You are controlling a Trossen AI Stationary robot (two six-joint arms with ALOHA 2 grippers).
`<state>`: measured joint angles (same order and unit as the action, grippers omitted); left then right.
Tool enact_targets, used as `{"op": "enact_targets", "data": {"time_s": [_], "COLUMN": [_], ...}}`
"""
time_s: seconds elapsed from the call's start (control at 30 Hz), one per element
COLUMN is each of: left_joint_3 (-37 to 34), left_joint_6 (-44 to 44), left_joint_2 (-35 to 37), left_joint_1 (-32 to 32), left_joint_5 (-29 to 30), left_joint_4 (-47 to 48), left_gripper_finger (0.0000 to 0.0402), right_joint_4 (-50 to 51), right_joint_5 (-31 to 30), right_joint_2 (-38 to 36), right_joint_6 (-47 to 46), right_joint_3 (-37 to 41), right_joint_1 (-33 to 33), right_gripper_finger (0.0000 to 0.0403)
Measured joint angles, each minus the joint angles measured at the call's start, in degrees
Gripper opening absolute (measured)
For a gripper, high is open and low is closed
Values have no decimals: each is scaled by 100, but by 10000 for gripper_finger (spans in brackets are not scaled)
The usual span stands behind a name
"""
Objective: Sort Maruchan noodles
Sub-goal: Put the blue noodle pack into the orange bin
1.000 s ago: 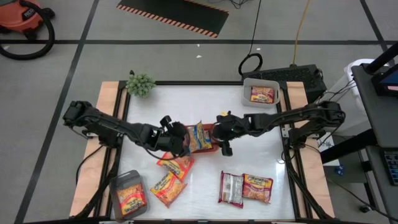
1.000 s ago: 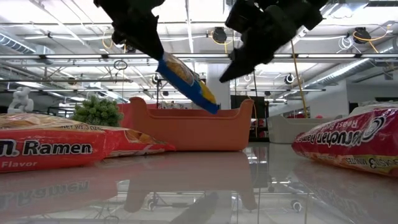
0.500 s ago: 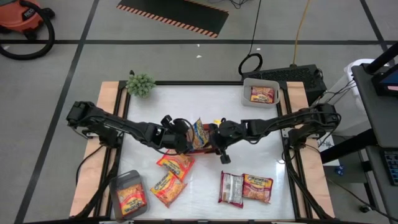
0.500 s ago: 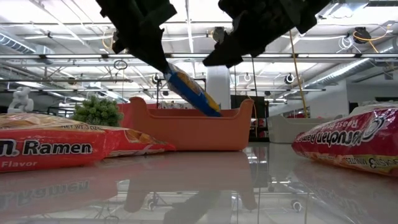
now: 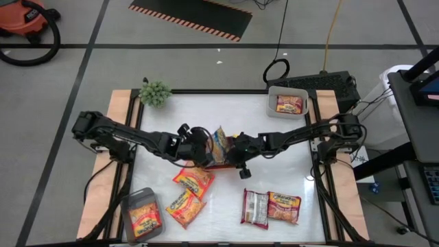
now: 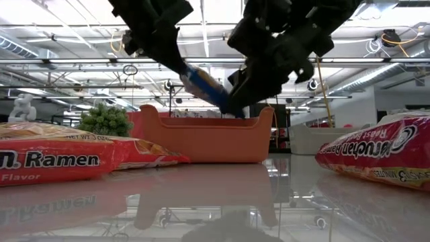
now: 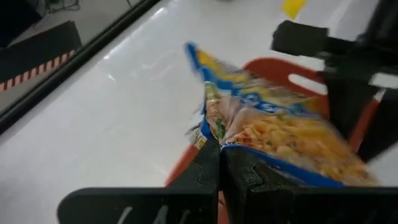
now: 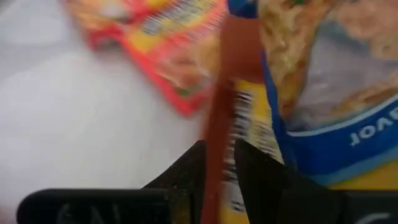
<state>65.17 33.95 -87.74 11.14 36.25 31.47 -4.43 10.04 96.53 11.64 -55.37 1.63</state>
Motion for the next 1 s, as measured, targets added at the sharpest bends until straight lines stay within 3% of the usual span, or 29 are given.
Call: {"op": "enact_targets", "data": {"time_s": [0.23,0.47,1.0], "left_joint_3": [-2,-2,-4], "left_joint_6": [-24,124,197], "left_joint_2": [10,8,-375], "left_joint_1": [80,145,248], "left_joint_5": [27,-782,-1186], "left_joint_4": [46,187,153], "left_gripper_finger": [4,4,4], "right_joint_4": [227,576,816], "right_joint_5": [-1767,-1792,-1717], "right_joint_2": [-134,-494,-625], "right_joint_6": [150,120,22], "right_joint_3": [7,7,-4], "right_joint_1": [-93,-184,-236], "right_gripper_finger": [77,77,77]}}
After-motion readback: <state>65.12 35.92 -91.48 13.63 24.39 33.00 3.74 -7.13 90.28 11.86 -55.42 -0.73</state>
